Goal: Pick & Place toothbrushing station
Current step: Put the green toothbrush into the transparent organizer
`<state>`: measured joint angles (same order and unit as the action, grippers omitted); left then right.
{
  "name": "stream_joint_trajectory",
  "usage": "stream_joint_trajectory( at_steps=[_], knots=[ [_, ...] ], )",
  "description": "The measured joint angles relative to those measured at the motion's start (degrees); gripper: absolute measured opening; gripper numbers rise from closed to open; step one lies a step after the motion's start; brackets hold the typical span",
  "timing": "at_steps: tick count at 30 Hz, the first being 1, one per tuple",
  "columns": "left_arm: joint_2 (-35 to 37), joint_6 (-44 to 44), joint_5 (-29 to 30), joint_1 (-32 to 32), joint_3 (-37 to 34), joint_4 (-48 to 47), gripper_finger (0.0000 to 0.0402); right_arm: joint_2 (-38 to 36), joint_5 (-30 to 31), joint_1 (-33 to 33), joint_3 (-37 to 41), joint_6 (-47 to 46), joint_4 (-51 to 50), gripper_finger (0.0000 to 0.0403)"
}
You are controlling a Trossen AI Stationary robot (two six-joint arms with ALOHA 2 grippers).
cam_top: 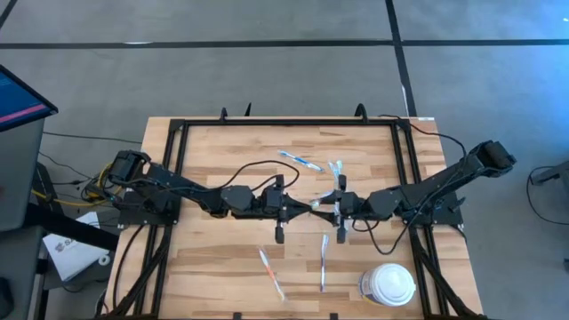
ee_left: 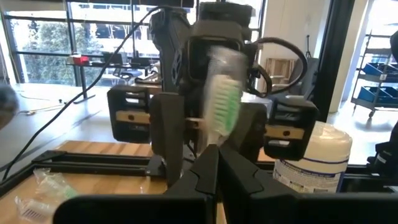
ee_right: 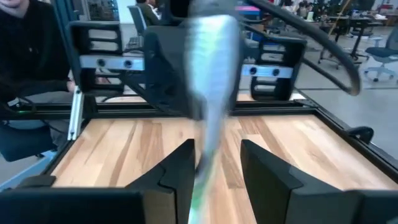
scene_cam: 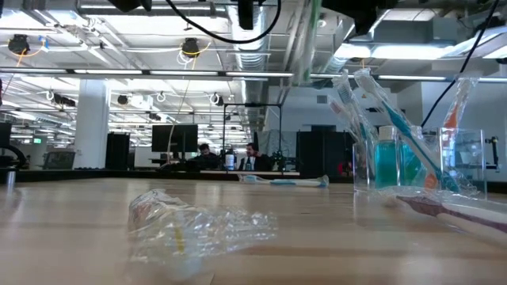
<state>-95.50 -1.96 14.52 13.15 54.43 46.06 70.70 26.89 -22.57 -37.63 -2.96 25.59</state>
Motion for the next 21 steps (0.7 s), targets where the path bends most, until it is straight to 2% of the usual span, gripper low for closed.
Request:
stream_joint_trajectory(
  at_steps=[2, 7, 13, 21],
  knots=[
    [0.0, 0.0, 0.0, 0.0, 0.0, -0.5, 0.0000, 0.0, 0.0, 0.1, 0.0, -0.1, 0.0, 0.0098],
    [0.0, 0.0, 0.0, 0.0, 0.0, -0.9, 0.0000, -0.3, -0.1, -0.3, 0.0, 0.6, -0.1, 0.0016],
    [0.4, 0.0, 0.2, -0.2, -0.1, -1.2, 0.0007, -0.3, -2.0, -0.1, 0.0, 0.3, -0.3, 0.0009],
    [0.9, 0.6, 0.7, -0.2, -0.1, -2.0, 0.0028, -3.0, -1.5, -1.7, 0.0, 0.1, -3.7, 0.0005]
  ],
)
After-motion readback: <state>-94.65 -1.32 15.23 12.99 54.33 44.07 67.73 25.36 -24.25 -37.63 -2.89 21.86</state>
